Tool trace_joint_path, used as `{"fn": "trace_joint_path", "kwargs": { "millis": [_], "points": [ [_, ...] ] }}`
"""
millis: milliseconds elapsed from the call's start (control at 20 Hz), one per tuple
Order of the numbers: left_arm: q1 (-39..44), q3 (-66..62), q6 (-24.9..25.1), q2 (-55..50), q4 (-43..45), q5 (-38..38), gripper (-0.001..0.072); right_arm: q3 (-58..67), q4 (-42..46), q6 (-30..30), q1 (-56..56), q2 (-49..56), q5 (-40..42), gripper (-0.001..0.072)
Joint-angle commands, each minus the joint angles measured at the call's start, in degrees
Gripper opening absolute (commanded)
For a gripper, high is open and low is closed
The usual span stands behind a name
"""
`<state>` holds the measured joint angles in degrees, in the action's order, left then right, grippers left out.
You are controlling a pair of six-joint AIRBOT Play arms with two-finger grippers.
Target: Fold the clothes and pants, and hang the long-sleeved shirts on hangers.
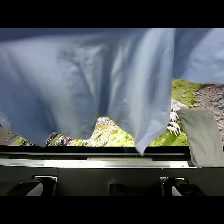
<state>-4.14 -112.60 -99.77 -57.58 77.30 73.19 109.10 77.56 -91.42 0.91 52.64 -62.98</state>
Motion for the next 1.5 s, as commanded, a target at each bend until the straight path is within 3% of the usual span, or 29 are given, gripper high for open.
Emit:
{"fn": "trace_joint_path", "kwargs": {
  "millis": [0, 100, 400, 600, 850, 900, 950, 1000, 1050, 1150, 1350, 1450],
  "points": [
    [-0.1, 6.2, -1.0, -3.4, 0.6, 1.2, 0.0019, 0.1, -0.9, -2.0, 0.1, 10.9, 1.7, 0.0034],
    [-0.1, 11.1, -0.7, -8.7, 1.3, -0.8, 0.0019, 0.1, -4.7, -2.0, 0.1, 20.9, 3.4, 0.0035],
    [0.0, 17.0, -0.6, -31.0, 1.6, -17.5, 0.0021, 0.1, -18.2, -1.7, 0.2, 47.0, 7.5, 0.0035],
    [0.0, 16.9, -0.6, -43.2, 0.8, -23.5, 0.0021, 0.1, -18.1, -1.8, 3.3, 55.8, 7.8, 0.0035],
    [-0.1, 16.8, -0.6, -47.0, -1.9, -23.1, 0.0032, 0.1, -17.9, -2.9, 5.8, 59.4, 4.4, 0.0051],
    [-0.5, 16.1, -0.6, -46.8, -2.4, -21.4, 0.0089, 0.1, -18.5, -2.9, 5.8, 59.3, 3.2, 0.0139],
    [-0.9, 14.7, -0.6, -46.6, -2.5, -18.6, 0.0235, 0.1, -19.2, -2.9, 5.6, 58.9, 1.7, 0.0228],
    [-1.8, 12.7, -0.5, -46.3, -2.8, -15.0, 0.0473, 0.2, -19.3, -2.6, 5.3, 58.1, -0.4, 0.0292],
    [-3.0, 10.7, -0.1, -45.8, -3.0, -10.8, 0.0597, 0.2, -19.2, -1.8, 4.6, 56.9, -3.1, 0.0322],
    [-6.3, 8.0, 3.6, -43.6, -3.6, -2.3, 0.0606, 0.2, -18.9, 1.7, 2.4, 53.6, -10.0, 0.0387],
    [-14.8, 9.0, 8.2, -35.5, -4.0, 10.1, 0.0603, -1.5, -14.5, 11.9, -5.3, 46.1, -25.9, 0.0387],
    [-19.7, 15.4, 8.4, -29.4, -7.3, 10.4, 0.0604, -11.3, -21.5, 14.3, -11.1, 40.4, -25.4, 0.0387]
  ]
}}
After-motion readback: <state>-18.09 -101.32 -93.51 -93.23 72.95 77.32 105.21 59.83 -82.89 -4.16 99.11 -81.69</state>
